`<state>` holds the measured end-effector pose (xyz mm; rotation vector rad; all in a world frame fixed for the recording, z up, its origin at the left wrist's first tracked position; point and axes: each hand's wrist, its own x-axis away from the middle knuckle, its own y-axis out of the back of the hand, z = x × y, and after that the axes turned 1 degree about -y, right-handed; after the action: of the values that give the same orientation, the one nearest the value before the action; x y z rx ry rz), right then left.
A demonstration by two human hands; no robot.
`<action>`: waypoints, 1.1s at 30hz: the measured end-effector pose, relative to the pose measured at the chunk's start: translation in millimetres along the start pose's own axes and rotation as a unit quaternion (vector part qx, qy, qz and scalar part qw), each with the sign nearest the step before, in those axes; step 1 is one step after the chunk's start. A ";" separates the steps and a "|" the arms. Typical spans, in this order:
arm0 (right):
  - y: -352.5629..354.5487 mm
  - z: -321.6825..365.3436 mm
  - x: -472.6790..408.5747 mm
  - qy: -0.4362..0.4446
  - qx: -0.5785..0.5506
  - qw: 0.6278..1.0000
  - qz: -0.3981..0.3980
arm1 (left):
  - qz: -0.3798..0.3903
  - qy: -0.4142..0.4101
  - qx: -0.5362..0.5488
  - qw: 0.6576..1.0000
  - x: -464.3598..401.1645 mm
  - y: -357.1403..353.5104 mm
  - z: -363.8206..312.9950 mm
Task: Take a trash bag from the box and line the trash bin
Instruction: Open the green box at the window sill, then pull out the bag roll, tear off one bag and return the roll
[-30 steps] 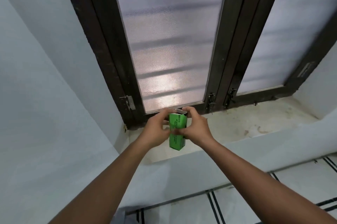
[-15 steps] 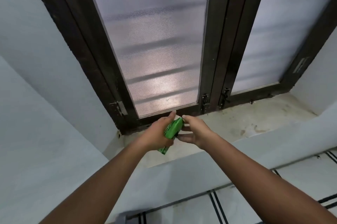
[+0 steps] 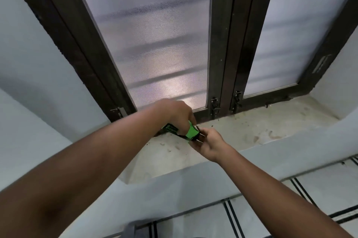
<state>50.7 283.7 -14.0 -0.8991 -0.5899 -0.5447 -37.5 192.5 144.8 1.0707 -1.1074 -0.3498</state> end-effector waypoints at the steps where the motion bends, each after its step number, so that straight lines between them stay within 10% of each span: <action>1: 0.8 1.3 -0.9 -0.001 -0.014 1.000 0.000 | 0.002 -0.002 -0.009 1.000 0.0 5.3 -0.5; 12: 18.9 24.3 6.8 0.036 0.047 0.998 -0.014 | -0.026 0.035 0.086 0.995 3.1 -14.8 47.3; 26: 12.7 15.1 27.9 0.020 0.062 0.998 -0.012 | -0.258 0.156 0.189 0.935 -22.8 -198.5 68.4; 30: -3.3 3.1 29.4 0.024 0.052 0.998 -0.010 | -0.414 0.110 0.386 0.817 -18.8 -188.4 32.3; 33: -15.6 -10.8 33.8 0.031 0.079 0.996 0.023 | -0.247 0.115 0.752 0.601 -14.0 -163.0 -1.0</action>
<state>67.2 260.3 12.2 -0.7427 -0.5472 -0.4751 -0.9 123.4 1.0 2.8703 -0.6521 0.4830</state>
